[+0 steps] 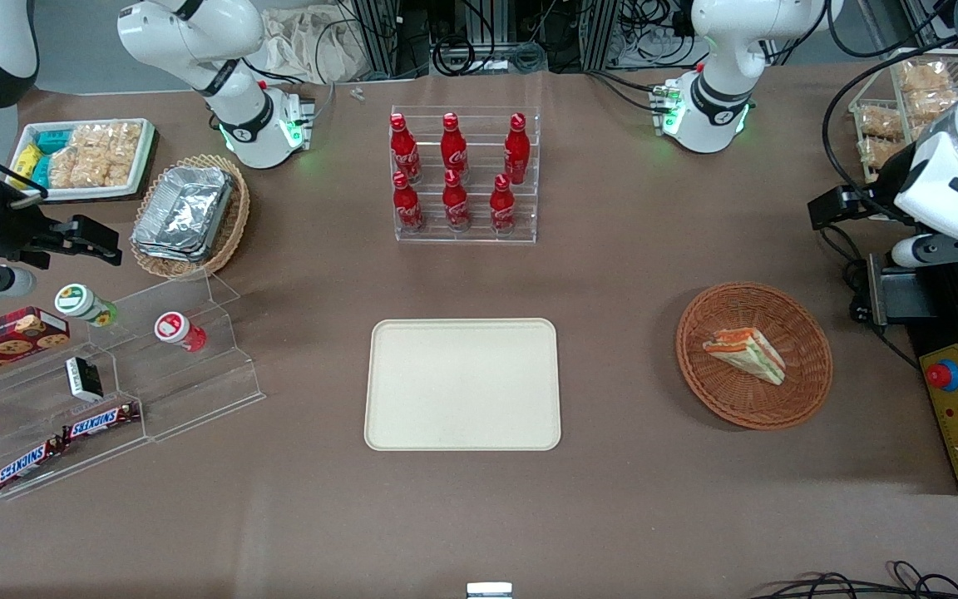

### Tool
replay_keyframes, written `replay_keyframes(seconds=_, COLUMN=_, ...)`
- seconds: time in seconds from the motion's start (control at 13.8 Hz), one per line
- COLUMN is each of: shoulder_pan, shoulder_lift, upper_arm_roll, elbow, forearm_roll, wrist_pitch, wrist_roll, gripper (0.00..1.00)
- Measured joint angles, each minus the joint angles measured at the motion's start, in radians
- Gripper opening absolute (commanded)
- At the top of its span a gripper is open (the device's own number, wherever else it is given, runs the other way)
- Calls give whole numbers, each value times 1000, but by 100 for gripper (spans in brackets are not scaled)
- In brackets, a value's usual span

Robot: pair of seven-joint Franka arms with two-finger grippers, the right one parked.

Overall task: Place sandwich from basket to tray
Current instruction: 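Move the left gripper over the wicker basket toward the wrapped sandwich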

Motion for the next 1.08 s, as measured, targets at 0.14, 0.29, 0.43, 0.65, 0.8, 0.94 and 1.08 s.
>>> replay_keyframes(seconds=0.14, shoulder_pan=1, shoulder_lift=0, upper_arm_roll=1, elbow=2, forearm_roll=0, wrist_pitch=0, wrist_roll=0, gripper=100)
replay_keyframes(seconds=0.29, shoulder_pan=2, shoulder_lift=1, upper_arm_roll=5, elbow=2, forearm_roll=0, wrist_pitch=0, wrist_roll=-4, gripper=100)
replay_keyframes(seconds=0.43, shoulder_pan=3, shoulder_lift=6, upper_arm_roll=7, elbow=-1, forearm_roll=0, wrist_pitch=-11, wrist_roll=-15, gripper=100)
replay_keyframes(seconds=0.65, shoulder_pan=3, shoulder_lift=18, upper_arm_roll=7, elbow=-38, forearm_roll=0, wrist_pitch=-13, wrist_roll=-45, gripper=100)
replay_keyframes(seconds=0.8, shoulder_pan=2, shoulder_lift=20, upper_arm_roll=7, elbow=-82, forearm_roll=0, wrist_pitch=10, wrist_roll=-103, gripper=100)
replay_keyframes(seconds=0.94, shoulder_pan=1, shoulder_lift=14, upper_arm_roll=6, elbow=-149, forearm_roll=0, wrist_pitch=78, wrist_roll=-161, gripper=100)
replay_keyframes(seconds=1.08, shoulder_pan=1, shoulder_lift=8, upper_arm_roll=6, elbow=-229, forearm_roll=0, wrist_pitch=163, wrist_roll=-239, gripper=100)
